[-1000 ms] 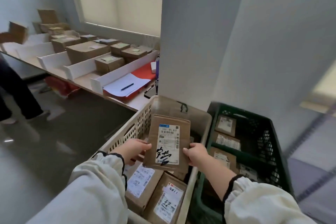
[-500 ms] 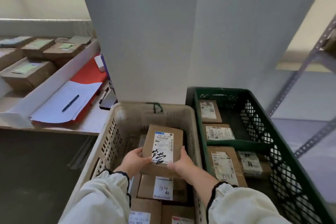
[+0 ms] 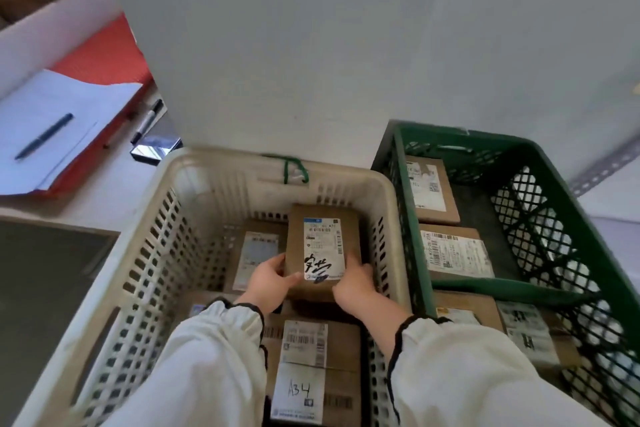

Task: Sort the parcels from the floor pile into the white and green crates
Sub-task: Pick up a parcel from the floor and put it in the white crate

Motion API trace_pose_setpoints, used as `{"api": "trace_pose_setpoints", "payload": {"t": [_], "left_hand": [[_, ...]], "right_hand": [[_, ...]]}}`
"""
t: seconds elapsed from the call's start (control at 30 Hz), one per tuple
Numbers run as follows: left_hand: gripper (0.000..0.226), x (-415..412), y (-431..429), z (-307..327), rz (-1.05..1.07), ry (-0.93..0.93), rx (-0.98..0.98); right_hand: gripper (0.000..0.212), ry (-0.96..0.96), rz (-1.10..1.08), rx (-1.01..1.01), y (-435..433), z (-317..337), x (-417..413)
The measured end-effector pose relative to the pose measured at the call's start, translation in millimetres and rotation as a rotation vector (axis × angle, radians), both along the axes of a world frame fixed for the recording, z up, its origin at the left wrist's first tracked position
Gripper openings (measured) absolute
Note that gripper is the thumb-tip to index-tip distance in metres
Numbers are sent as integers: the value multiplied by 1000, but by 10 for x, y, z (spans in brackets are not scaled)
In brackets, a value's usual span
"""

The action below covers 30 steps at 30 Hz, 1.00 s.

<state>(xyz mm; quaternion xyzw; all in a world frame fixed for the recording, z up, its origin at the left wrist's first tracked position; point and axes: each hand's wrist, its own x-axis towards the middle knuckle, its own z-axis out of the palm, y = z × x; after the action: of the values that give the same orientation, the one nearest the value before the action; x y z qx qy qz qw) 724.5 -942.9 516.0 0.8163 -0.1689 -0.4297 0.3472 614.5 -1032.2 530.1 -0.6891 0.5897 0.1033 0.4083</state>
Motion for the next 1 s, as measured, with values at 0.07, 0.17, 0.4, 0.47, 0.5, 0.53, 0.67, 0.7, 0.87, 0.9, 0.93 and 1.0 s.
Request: {"api": "trace_pose_setpoints", "payload": {"t": [0.07, 0.17, 0.4, 0.47, 0.5, 0.53, 0.67, 0.7, 0.87, 0.9, 0.93, 1.0], "left_hand": [[62, -16, 30, -111, -1, 32, -2], [62, -7, 53, -205, -5, 49, -17], [59, -7, 11, -127, -34, -17, 27], [61, -13, 21, -42, -27, -62, 43], [62, -16, 35, 27, -30, -75, 44], [61, -13, 55, 93, -34, -81, 41], [56, 52, 182, 490, -11, -47, 30], [56, 82, 230, 618, -11, -43, 27], [51, 195, 573, 1308, -5, -26, -15], [51, 192, 666, 1451, -2, -33, -21], [51, 189, 762, 1578, -1, -40, -28], [50, 167, 974, 1819, 20, -56, -32]], "right_hand": [[60, 30, 46, -2, 10, -88, -54], [60, 80, 42, -28, 30, -130, -68], [46, 264, 123, -232, 125, -50, 10], [37, 293, 147, -258, 155, 16, 10], [35, 298, 157, -274, 169, 62, 4], [34, 287, 158, -285, 187, 124, 2], [40, 168, 100, -280, 267, 489, 26], [42, 139, 114, -271, 295, 607, 40], [59, 49, 445, -204, 482, 1272, 100], [59, 38, 482, -212, 538, 1412, 120], [57, 16, 509, -235, 592, 1546, 148], [54, -27, 554, -281, 695, 1754, 206]]}}
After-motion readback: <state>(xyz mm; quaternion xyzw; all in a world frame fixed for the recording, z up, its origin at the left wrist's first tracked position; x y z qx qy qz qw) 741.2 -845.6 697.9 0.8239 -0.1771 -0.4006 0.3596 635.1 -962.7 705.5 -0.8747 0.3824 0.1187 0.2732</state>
